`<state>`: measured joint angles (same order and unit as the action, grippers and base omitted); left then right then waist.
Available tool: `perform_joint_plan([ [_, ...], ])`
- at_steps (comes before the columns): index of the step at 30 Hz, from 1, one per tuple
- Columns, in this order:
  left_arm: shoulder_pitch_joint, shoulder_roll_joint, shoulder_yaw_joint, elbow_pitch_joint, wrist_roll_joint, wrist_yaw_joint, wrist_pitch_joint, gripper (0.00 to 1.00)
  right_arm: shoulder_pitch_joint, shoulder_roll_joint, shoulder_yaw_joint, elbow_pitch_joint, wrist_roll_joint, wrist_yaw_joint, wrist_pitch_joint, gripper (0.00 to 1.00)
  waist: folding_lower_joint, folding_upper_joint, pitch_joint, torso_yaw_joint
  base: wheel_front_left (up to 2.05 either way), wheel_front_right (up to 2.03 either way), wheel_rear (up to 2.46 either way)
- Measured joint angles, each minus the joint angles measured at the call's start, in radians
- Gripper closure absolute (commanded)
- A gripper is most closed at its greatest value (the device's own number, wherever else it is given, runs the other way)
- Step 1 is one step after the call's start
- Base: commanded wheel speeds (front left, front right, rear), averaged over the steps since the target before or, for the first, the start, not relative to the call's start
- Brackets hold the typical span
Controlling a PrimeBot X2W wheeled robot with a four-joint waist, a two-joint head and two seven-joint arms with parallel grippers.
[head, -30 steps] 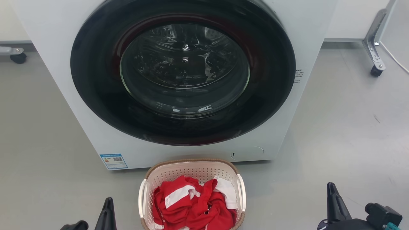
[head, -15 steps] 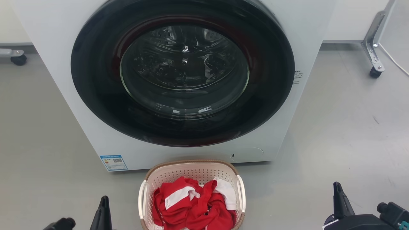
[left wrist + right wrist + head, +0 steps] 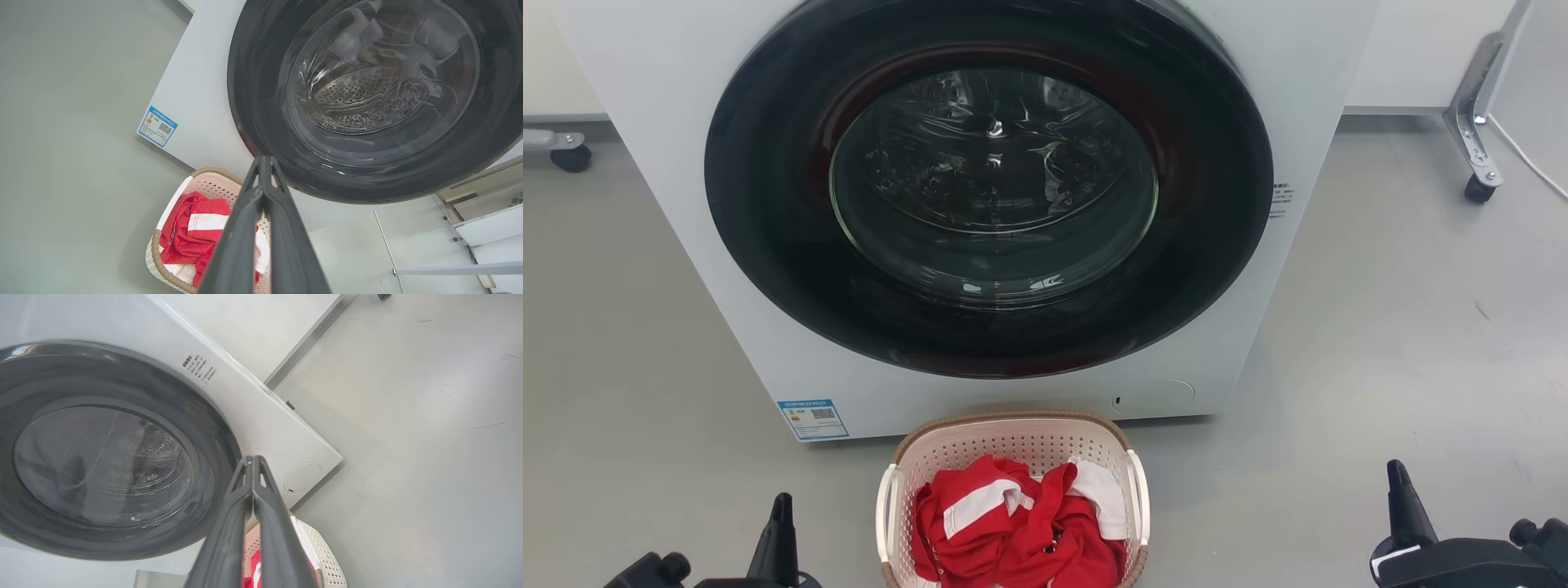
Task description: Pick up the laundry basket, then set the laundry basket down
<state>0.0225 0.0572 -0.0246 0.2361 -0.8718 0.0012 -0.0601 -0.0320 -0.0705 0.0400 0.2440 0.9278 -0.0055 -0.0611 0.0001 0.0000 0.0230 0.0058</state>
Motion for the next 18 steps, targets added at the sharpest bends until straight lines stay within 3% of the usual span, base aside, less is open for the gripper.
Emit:
perform_joint_plan([
  [18,-0.039,-0.003,0.047,0.021,-0.273,-0.047,0.069,1.00,-0.021,0.010,-0.067,0.022,0.260,0.050,0.068,1.00,0.0000,0.0000,-0.008,-0.002,0.00,0.00,0.00],
])
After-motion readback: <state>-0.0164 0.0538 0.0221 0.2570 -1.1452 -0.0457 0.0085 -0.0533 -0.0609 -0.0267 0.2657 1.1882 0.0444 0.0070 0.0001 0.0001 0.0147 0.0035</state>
